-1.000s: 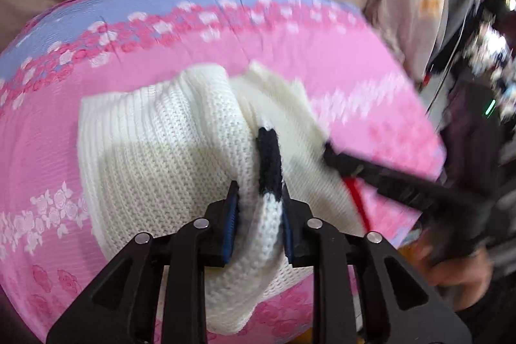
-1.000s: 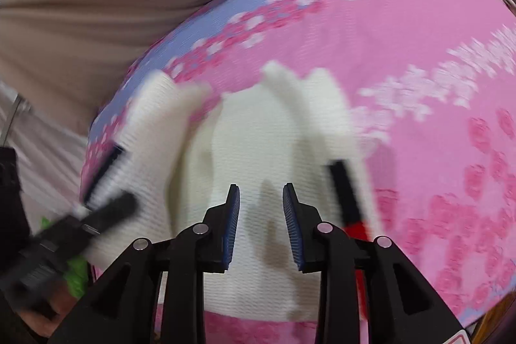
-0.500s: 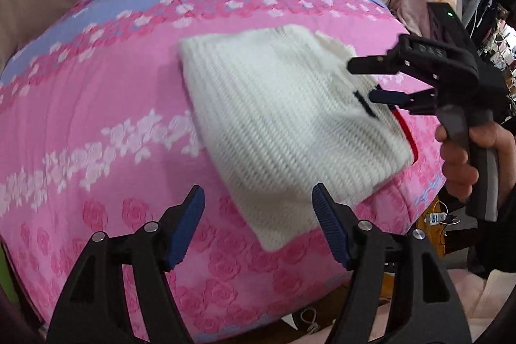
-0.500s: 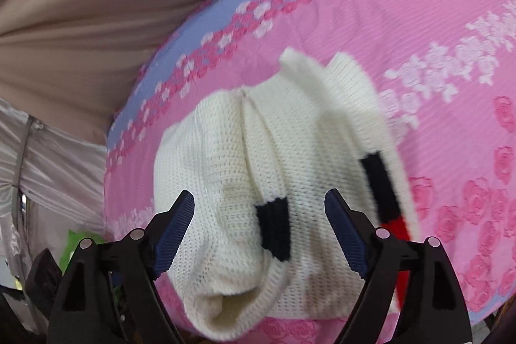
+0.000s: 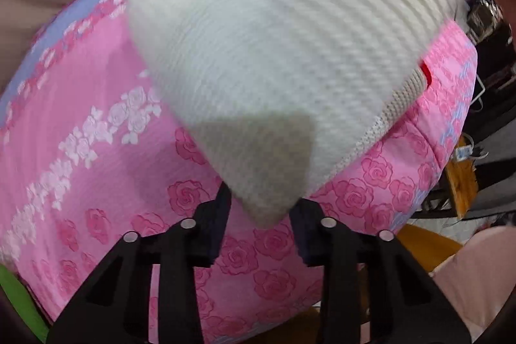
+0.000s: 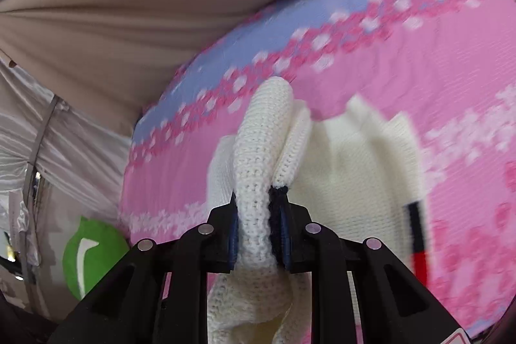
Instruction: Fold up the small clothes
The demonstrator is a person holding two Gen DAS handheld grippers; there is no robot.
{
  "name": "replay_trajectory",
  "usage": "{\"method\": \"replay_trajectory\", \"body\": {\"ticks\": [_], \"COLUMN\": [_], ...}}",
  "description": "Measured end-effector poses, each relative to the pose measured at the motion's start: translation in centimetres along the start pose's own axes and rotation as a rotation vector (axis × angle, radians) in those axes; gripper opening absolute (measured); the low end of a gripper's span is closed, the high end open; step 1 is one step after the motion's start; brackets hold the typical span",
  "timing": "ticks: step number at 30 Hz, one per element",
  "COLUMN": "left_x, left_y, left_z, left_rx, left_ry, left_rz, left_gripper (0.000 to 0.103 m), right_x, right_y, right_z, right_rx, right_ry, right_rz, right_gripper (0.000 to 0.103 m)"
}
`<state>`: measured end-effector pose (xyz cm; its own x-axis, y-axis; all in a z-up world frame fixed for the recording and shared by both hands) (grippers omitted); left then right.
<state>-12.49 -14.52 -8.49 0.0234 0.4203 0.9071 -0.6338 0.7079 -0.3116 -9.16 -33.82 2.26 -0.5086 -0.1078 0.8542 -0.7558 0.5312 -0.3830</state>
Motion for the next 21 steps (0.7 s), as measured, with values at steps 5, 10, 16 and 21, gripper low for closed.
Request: {"method": "replay_trajectory", "body": {"ticks": [5,10,16,21], "left_x": [0.8,3.8,8.0,7.6], "left_y": [-0.3,-0.3,-0.8,-2.2], "left_z": [-0.5,-0.4,-1.8,-3.3], "left_rx": [0.048,0.042,0.067,0.179], "left_ry": [0.082,0.112,0.107,0.134], "left_rz": [0.035,0.105,0.22,0.22], "left_gripper": [0.034,0.042,0.067,0.071], "right_x": [-7.5,-3.5,-2.0,-4.4], "right_y": [3.0,2.7,5.9,9.3], "right_z": [8.4,7.9,7.7,8.0], "right_rx": [-0.043,-0.103,-0.048,-0.114], "right_ry": [0.222,0.158,0.161,0.116], "right_rz": [-0.183,-0.055,-0.095,-0.185], "right_gripper": [0.022,0.048,0.07,0.034]}}
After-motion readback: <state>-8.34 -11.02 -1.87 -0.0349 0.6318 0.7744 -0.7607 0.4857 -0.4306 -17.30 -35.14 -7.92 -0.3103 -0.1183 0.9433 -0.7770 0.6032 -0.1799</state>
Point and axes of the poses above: each gripper's, at about its wrist camera, not at the fingertips, and x roughly against the way its jaws point, z to its right, y to its underside, the point moved 3 cm from there along -x, roughly the way its jaws point, and after that the axes turned 15 degrees about y, right-handed, at the moved point
